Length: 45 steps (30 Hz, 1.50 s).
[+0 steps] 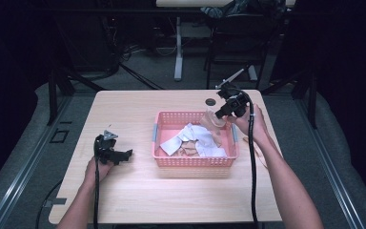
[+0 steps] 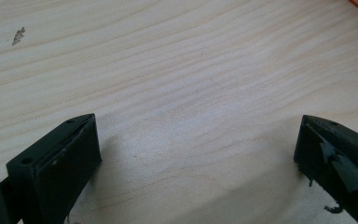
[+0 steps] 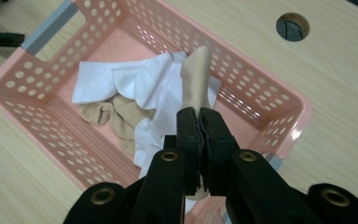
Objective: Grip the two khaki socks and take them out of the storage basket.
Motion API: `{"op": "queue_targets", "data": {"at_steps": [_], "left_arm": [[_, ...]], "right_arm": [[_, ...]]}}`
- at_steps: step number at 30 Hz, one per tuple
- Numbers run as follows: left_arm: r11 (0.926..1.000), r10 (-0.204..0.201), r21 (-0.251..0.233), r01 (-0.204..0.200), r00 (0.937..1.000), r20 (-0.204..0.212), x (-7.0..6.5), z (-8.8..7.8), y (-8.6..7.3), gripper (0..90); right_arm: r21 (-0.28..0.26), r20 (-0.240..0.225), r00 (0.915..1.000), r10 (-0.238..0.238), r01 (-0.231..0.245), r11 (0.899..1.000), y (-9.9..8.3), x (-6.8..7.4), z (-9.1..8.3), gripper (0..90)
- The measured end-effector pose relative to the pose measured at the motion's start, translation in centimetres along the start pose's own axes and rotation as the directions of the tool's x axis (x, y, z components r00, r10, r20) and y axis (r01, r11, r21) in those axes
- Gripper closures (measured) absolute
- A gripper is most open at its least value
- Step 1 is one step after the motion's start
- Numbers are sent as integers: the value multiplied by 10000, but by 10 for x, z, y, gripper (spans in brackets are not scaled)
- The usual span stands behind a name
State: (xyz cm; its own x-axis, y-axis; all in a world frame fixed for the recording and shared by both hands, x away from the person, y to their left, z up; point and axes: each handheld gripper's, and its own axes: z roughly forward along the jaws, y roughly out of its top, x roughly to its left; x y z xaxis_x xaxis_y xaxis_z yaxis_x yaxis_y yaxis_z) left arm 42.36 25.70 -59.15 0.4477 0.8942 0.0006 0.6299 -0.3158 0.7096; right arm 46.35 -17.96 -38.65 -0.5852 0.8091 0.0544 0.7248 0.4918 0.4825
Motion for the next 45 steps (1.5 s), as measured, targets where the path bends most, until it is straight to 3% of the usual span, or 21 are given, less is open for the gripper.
{"op": "queue_targets", "data": {"at_steps": [15,27,30,37,45], "left_arm": [[10000,4,2,-4,10000,0,0,0,0,0],[10000,2,2,-2,10000,0,0,0,0,0],[10000,2,-1,-2,10000,0,0,0,0,0],[10000,-1,0,1,10000,2,0,0,0,0],[10000,-2,1,2,10000,1,0,0,0,0]], "right_arm": [[-661,-13,9997,-245,243,9975,9,4,-35,869],[-1515,143,9997,-200,219,9882,11,-3,-80,869],[-1705,328,9993,-165,219,9851,9,-9,-94,869],[-2178,239,9996,176,-119,9759,-1,-23,-113,869],[-2381,809,9934,817,-603,9694,-22,-47,-131,869]]}}
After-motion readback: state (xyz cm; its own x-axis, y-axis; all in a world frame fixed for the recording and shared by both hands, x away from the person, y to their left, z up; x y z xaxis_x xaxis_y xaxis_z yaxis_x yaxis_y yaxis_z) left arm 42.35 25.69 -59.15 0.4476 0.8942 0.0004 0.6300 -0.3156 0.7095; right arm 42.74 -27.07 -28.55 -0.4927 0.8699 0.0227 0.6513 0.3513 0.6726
